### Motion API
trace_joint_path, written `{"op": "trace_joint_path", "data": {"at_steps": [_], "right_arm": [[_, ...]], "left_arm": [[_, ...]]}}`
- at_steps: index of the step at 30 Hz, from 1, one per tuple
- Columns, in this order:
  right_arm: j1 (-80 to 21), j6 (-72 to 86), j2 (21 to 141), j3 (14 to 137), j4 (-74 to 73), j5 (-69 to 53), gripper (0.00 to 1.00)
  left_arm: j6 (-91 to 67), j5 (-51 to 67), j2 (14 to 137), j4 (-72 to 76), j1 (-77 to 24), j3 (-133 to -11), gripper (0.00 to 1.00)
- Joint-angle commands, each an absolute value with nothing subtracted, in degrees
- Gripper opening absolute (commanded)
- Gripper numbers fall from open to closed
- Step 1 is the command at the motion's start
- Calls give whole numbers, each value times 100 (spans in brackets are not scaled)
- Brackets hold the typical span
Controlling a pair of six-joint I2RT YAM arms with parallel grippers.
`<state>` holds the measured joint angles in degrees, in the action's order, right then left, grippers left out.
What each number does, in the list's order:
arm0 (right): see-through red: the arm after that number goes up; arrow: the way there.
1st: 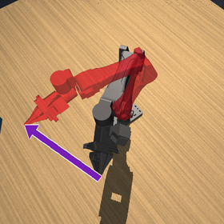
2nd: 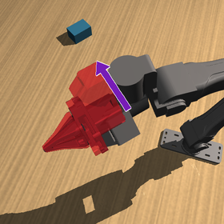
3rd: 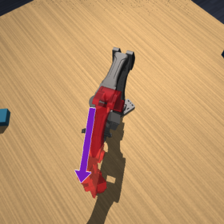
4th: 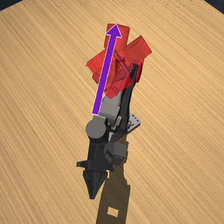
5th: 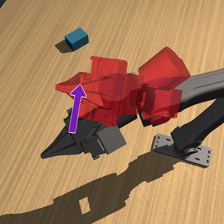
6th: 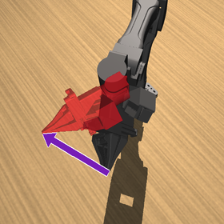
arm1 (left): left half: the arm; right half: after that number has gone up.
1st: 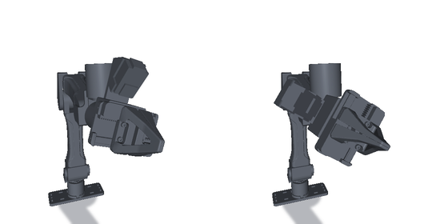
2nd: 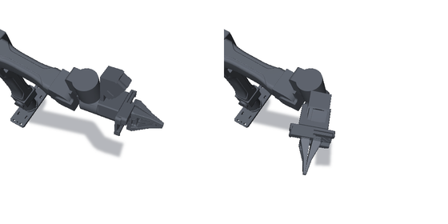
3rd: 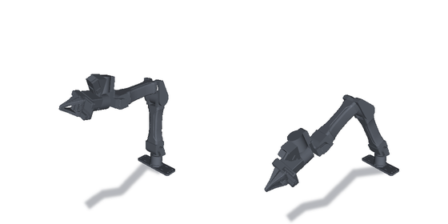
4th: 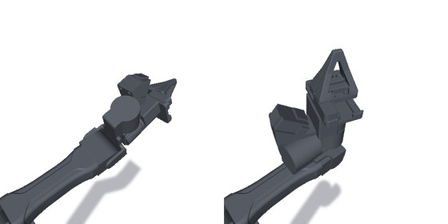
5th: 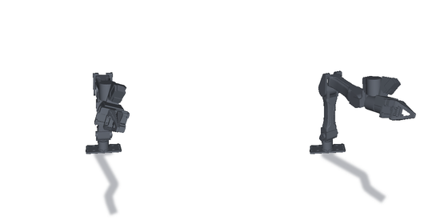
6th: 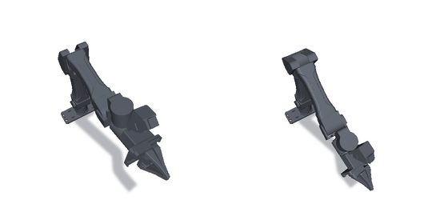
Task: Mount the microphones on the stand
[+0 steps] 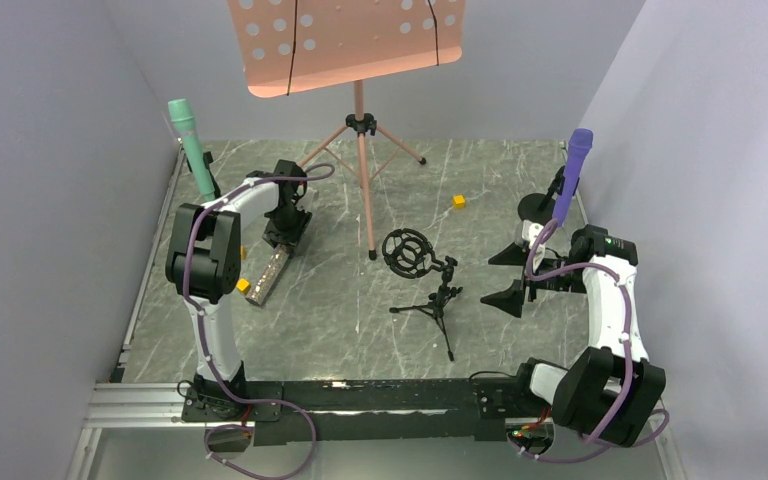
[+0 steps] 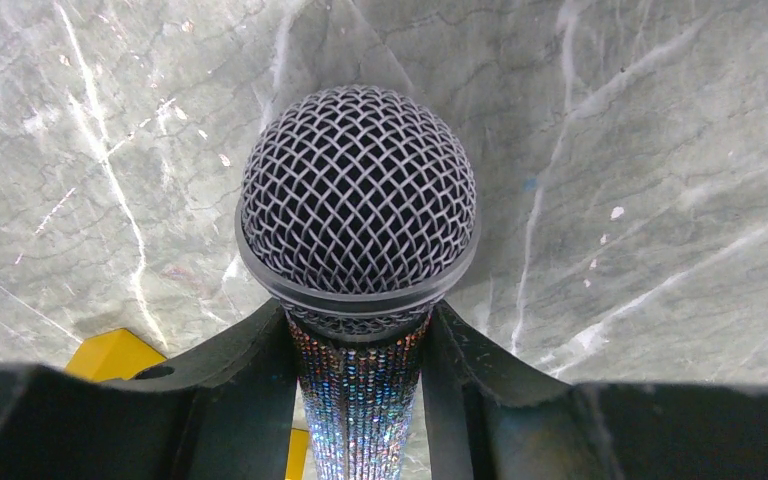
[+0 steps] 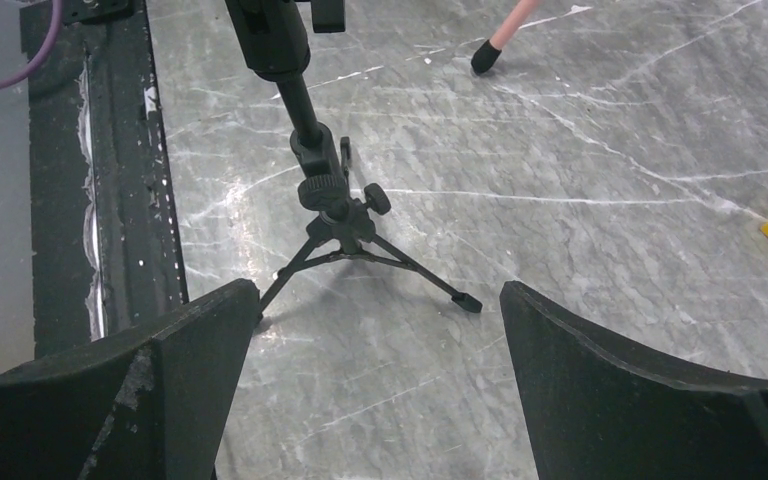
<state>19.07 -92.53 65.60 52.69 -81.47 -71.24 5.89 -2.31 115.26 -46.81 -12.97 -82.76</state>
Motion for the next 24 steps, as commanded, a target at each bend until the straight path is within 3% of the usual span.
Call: {"op": "trace_joint_path", "data": {"at_steps": [1,4,17,24], "right_arm": [[1973,-9752,6600,5501,-8452,-7392,97],[1986,-9864,6628,5518,-8557,-7413,97],[2030,-9823,6519,5573,-8566,-7421,97],[2026,-9296,6243,6038,-8478,-7440,97]], "left_arm": [[620,-284,11227,-4684,-1342,-8384,7],[547,-69,10730,-4550,-1370,-8191,0],[-334,1634,6632,-2970,-1579,-5541,0],[-1097,2337,4517,-2082,-1908,-4839,0]]}}
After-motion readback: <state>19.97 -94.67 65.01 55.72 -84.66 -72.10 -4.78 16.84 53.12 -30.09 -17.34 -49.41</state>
